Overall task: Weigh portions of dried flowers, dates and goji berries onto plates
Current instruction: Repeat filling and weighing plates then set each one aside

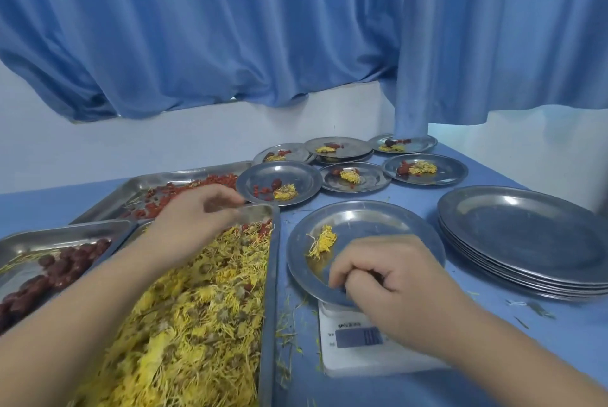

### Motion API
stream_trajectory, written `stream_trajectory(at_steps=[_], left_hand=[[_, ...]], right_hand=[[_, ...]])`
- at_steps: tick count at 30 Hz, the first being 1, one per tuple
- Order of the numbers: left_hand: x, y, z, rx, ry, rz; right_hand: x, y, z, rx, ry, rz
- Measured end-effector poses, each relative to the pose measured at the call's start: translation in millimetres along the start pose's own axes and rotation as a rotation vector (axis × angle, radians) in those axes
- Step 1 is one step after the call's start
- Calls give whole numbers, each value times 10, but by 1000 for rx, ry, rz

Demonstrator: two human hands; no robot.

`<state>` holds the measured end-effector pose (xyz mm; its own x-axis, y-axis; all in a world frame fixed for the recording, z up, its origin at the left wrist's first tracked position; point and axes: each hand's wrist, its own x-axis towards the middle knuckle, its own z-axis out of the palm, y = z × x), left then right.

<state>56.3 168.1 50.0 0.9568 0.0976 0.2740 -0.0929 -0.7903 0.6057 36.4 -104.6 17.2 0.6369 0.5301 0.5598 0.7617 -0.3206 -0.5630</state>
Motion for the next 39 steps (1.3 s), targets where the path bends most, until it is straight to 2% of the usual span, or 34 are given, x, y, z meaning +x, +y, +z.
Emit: stream_trajectory(at_steps=[5,11,16,22,26,32,39], left_hand=[[480,-661,-460,-97,156,-246],[925,-1177,-461,129,189,-287],[1276,-1111,-223,232,99,-245],[1621,-1017,98,385,-135,-270],[1700,-1080,194,399,-181,-299],[1753,-1127,236,474,-417,-312],[1810,-1255,123,448,-374,-337]], right_hand=[[599,134,-144,-146,-199,49],[944,381,-200,-142,-203,59],[950,575,-262,-284,-263,75],[947,642,-417,-265,-219,107],[940,625,-446,-290,-226,99],[944,635,-445,-341,-238,79],[947,619,-472,-357,-225,70]])
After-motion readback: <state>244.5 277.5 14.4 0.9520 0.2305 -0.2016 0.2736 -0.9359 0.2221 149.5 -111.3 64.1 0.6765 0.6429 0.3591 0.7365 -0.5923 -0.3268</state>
